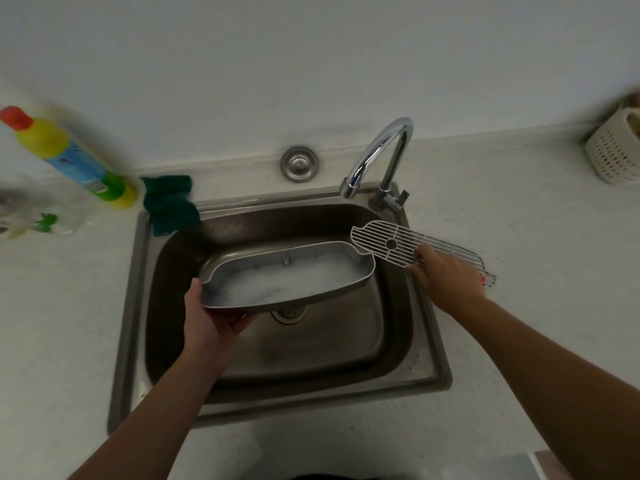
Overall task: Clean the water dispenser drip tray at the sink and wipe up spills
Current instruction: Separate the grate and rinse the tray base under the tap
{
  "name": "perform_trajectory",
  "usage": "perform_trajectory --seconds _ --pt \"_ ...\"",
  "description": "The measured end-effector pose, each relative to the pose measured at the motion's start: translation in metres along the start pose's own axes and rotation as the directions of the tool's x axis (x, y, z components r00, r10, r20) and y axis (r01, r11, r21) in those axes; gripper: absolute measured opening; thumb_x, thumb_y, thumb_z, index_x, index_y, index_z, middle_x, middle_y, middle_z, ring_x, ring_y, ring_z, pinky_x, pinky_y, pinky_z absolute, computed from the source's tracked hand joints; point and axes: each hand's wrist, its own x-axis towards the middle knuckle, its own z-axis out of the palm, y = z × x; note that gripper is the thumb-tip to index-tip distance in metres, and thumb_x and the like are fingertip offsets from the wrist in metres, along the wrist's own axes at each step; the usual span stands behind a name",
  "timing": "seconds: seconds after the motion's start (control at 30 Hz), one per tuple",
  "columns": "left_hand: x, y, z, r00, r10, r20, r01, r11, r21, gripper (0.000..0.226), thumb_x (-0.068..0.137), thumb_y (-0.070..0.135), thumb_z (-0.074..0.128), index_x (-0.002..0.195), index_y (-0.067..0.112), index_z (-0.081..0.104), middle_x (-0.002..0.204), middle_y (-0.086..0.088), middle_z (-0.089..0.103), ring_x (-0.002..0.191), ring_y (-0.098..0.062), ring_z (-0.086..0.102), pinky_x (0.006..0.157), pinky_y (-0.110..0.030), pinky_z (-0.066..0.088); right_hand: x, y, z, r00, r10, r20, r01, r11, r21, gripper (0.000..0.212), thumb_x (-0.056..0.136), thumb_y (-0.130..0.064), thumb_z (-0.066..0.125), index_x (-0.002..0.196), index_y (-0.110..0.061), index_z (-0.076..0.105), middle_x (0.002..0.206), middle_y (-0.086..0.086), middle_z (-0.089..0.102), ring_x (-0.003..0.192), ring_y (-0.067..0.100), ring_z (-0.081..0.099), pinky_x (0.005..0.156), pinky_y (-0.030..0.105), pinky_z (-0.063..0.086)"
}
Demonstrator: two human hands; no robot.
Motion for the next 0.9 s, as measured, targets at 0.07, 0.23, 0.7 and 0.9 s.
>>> perform_trajectory --seconds 0.07,0.23,0.7,0.9 --pt "-0.001 0.004 0.000 1.000 0.024 -0.012 -0.024 1.000 0.008 0.047 0.093 0.066 0.051 0.119 0.031 0.070 0.109 -0.009 0.080 0.111 -0.033 0.072 0.074 -0.045 0.064 -0.004 0.001 0.002 0.998 0.058 -0.035 -0.056 0.997 0.048 0.021 0.094 -0.052 0.049 0.101 -0.034 0.041 0.064 -0.015 0.045 0.051 0.002 0.046 0.043 0.023 0.036" --pt "-0.005 0.021 0.000 0.993 0.112 -0.027 -0.110 0.992 0.059 0.048 0.093 0.064 0.051 0.123 0.028 0.064 0.119 -0.013 0.074 0.110 -0.032 0.071 0.073 -0.044 0.064 -0.025 -0.022 -0.008 0.977 0.184 -0.106 -0.147 0.946 0.288 0.039 0.089 -0.033 0.068 0.118 -0.031 0.043 0.073 -0.014 0.051 0.058 0.004 0.053 0.047 0.024 0.044" --pt "-0.024 0.064 -0.006 0.823 0.523 0.225 -0.563 0.691 0.453 0.024 0.090 0.059 0.054 0.098 0.040 0.066 0.100 0.008 0.072 0.095 -0.006 0.072 0.064 -0.021 0.060 -0.064 -0.113 -0.009 0.966 0.014 0.258 -0.139 0.871 0.471 0.007 0.097 -0.030 0.064 0.095 -0.029 0.057 0.077 -0.008 0.061 0.071 0.007 0.060 0.071 0.030 0.053" --pt "-0.027 0.068 0.003 0.590 0.659 0.466 -0.752 0.238 0.615 0.032 0.090 0.049 0.057 0.102 0.020 0.059 0.088 0.009 0.062 0.079 0.004 0.063 0.067 -0.005 0.048 -0.066 -0.111 -0.013 0.952 -0.009 0.304 -0.139 0.877 0.461 0.005 0.097 -0.029 0.063 0.095 -0.027 0.060 0.081 -0.006 0.066 0.074 0.010 0.064 0.075 0.035 0.058"
